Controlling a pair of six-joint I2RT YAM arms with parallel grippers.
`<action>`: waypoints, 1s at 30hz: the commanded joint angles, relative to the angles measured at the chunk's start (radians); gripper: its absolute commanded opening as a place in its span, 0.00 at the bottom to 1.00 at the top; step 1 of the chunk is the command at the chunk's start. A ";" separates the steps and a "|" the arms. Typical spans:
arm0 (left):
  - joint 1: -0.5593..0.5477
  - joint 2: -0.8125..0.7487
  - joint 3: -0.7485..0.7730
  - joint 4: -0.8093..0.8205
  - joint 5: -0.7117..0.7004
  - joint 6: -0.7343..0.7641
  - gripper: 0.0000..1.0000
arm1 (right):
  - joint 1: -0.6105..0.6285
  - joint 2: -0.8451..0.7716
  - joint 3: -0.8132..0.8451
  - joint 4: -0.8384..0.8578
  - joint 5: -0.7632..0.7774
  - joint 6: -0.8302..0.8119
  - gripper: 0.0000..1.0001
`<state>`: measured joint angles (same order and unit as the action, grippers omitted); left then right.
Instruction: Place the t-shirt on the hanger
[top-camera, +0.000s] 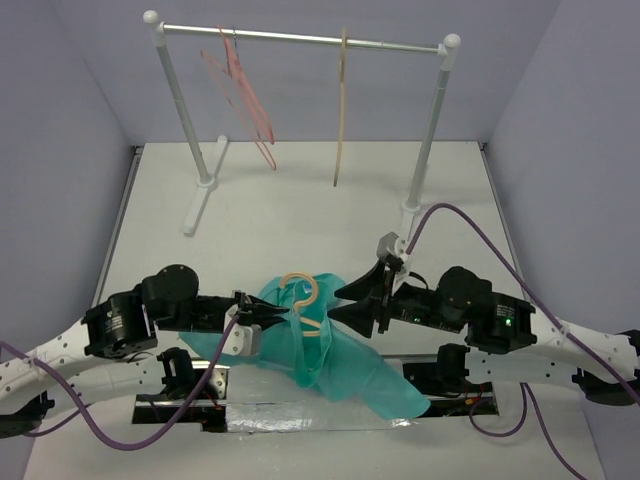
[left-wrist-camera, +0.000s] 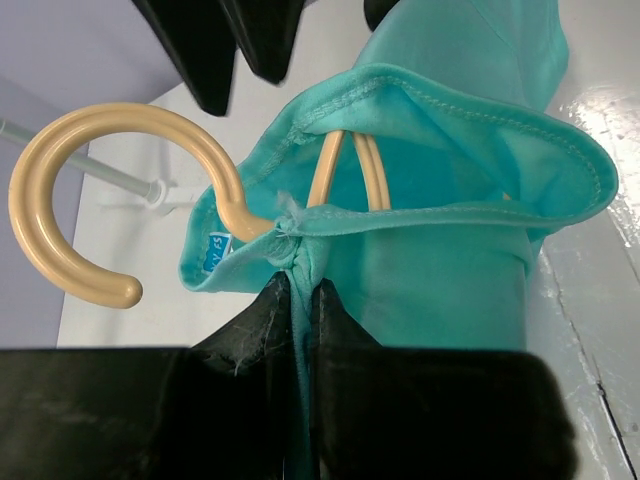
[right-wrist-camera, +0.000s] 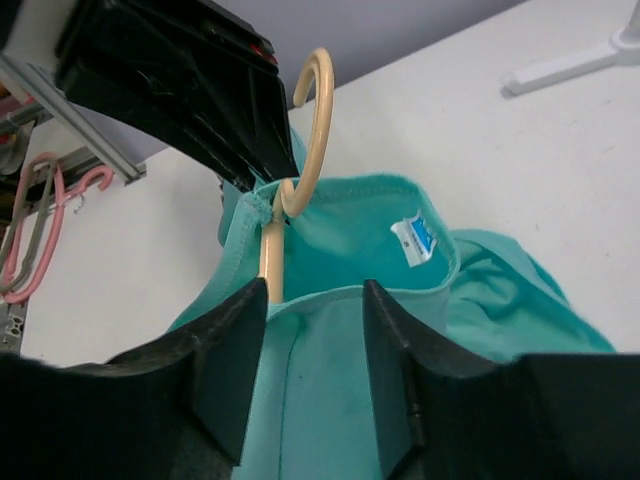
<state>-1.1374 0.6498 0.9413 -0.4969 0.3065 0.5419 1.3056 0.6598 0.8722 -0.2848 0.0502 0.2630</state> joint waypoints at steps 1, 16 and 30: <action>-0.002 -0.035 -0.002 0.073 0.100 -0.022 0.00 | 0.006 -0.014 0.073 0.053 -0.042 -0.053 0.55; -0.002 -0.044 -0.018 0.104 0.137 -0.031 0.00 | 0.006 0.242 0.109 0.308 -0.063 -0.058 0.66; -0.002 -0.035 0.177 0.003 -0.240 -0.151 0.32 | 0.007 0.178 0.254 0.179 0.161 -0.151 0.00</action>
<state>-1.1419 0.6529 1.0382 -0.4931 0.2085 0.4896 1.3273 0.9230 1.0359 -0.0776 0.0669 0.1940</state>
